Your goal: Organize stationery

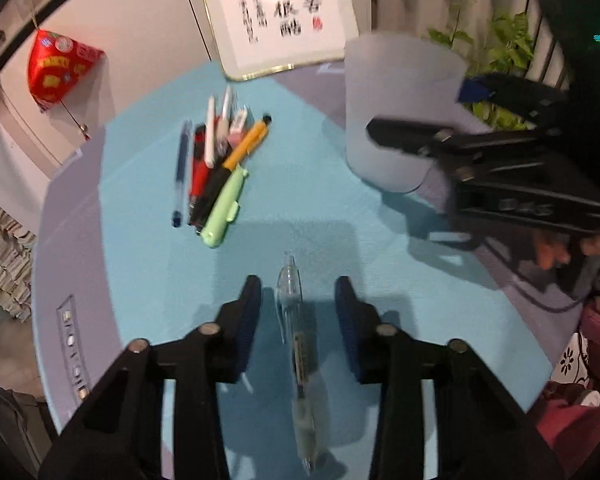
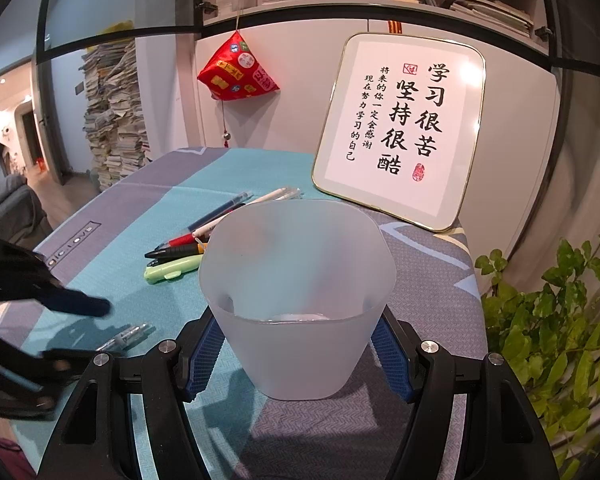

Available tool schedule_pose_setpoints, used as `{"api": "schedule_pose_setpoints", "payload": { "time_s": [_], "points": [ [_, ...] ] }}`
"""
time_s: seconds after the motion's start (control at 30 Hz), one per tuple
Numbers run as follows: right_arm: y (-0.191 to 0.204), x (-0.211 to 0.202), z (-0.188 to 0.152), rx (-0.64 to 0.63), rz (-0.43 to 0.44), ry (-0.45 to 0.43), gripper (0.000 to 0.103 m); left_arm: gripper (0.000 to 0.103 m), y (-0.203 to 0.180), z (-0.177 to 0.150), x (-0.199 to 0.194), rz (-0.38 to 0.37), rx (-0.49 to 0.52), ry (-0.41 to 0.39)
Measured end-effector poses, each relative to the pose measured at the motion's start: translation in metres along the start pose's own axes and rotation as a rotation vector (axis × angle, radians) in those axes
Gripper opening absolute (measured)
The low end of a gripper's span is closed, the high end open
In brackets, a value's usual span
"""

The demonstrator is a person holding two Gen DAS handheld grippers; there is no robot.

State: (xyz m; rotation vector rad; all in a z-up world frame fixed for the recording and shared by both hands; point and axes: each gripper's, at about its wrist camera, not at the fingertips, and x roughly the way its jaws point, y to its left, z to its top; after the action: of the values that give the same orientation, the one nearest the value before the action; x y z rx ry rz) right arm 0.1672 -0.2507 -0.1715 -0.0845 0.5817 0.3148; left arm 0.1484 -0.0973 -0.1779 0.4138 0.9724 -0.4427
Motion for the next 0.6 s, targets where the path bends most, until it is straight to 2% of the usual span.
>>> {"api": "schedule_pose_setpoints", "payload": {
  "time_s": [0.07, 0.13, 0.17, 0.3, 0.4, 0.6],
  "points": [
    [0.0, 0.0, 0.0, 0.0, 0.0, 0.0, 0.07, 0.032, 0.004, 0.001, 0.011, 0.003, -0.016, 0.023],
    [-0.001, 0.0, 0.0, 0.002, 0.001, 0.0, 0.07, 0.026, 0.008, 0.002, 0.013, -0.005, -0.034, 0.01],
    [0.0, 0.0, 0.0, 0.001, 0.001, 0.0, 0.07, 0.013, 0.01, 0.002, 0.013, -0.019, -0.049, 0.014],
    [0.0, 0.0, -0.001, 0.002, 0.002, -0.001, 0.07, 0.012, 0.003, -0.001, 0.007, -0.017, -0.04, 0.011],
    [0.0, 0.0, -0.001, 0.001, 0.001, -0.001, 0.07, 0.012, 0.002, 0.001, -0.018, -0.03, -0.051, -0.054],
    [0.0, 0.0, 0.0, 0.003, 0.002, -0.001, 0.07, 0.011, 0.002, 0.021, -0.101, -0.013, -0.044, -0.294]
  ]
}}
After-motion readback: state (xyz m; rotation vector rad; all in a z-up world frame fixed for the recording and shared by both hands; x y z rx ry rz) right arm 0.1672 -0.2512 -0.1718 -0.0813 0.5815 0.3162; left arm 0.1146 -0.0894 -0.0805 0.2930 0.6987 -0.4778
